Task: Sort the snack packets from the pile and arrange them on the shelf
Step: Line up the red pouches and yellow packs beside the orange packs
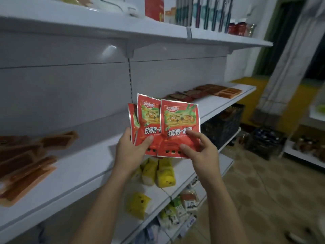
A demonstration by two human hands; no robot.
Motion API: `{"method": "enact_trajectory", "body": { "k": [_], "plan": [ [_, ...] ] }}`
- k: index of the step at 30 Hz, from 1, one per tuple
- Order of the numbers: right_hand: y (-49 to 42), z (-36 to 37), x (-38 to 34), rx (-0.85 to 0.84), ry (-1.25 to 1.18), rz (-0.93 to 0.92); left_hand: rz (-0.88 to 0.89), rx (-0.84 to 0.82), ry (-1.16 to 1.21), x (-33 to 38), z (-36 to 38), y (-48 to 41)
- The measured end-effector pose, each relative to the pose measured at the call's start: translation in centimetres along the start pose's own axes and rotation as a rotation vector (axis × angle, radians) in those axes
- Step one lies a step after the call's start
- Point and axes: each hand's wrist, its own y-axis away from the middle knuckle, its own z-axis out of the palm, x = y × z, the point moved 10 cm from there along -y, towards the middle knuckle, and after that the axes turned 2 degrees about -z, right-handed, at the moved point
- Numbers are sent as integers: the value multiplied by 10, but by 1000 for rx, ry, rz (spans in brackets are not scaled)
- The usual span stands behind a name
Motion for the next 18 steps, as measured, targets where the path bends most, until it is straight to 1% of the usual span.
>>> {"method": "enact_trajectory", "body": {
  "k": [9,18],
  "plan": [
    [-6,-125,-7,178,83,-33,14,-95,19,8,105,9],
    [-12,-208,-1,322,129,10,20,-240,87,12,205,5]
  ]
}}
